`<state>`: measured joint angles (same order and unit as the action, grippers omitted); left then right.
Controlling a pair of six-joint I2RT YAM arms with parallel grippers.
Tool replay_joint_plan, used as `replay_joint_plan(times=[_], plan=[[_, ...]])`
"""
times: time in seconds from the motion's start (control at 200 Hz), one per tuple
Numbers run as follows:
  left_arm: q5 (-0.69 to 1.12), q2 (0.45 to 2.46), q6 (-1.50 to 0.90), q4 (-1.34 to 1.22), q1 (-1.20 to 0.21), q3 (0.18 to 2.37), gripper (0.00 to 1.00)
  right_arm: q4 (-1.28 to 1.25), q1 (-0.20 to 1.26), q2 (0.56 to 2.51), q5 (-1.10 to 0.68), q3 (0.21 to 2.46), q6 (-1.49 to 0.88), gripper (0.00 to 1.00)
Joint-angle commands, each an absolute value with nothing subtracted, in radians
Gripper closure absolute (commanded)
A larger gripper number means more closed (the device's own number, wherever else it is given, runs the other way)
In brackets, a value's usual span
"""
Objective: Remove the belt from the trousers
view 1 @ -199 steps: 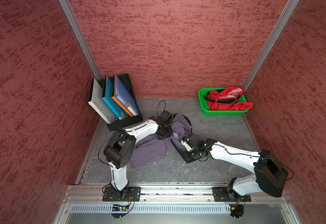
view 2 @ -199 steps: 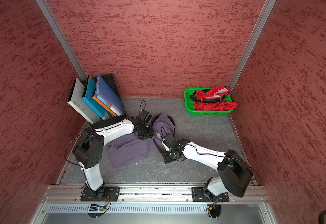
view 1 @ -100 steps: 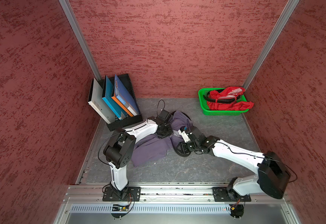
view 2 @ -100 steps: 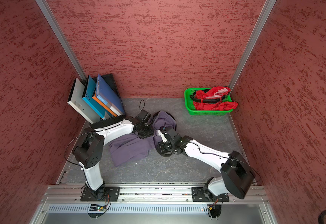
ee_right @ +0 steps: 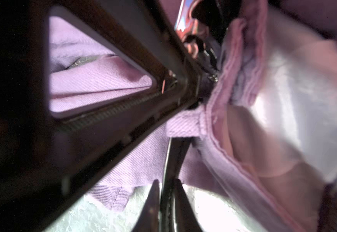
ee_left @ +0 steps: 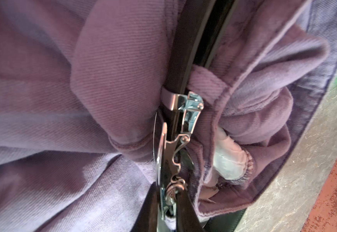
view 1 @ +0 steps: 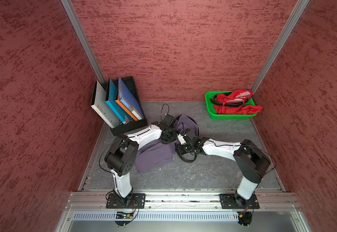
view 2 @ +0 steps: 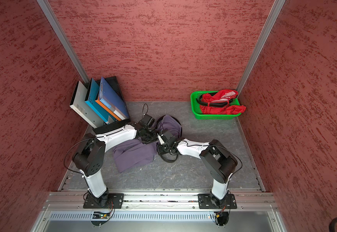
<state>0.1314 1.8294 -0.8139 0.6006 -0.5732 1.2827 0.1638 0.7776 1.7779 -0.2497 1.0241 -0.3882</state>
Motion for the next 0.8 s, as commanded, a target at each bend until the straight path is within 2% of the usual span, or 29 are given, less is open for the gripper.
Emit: replay_joint_plan(times=[0.0,0.406,0.797], plan=[[0.117,1.821,-0.82,0.596,-0.569,1.268,0.83,0.142,0.785,1.738,-0.305,1.006,-0.371,0.96],[0.109,1.88,-0.805,0.603,-0.56,1.34,0.82,0.544,0.783,1.423,-0.436,0.892,-0.33,1.0],[0.108,1.894,-0.799,0.607,-0.545,1.368,0.81,1.038,0.748,1.402,-0.372,0.868,-0.514,1.0]])
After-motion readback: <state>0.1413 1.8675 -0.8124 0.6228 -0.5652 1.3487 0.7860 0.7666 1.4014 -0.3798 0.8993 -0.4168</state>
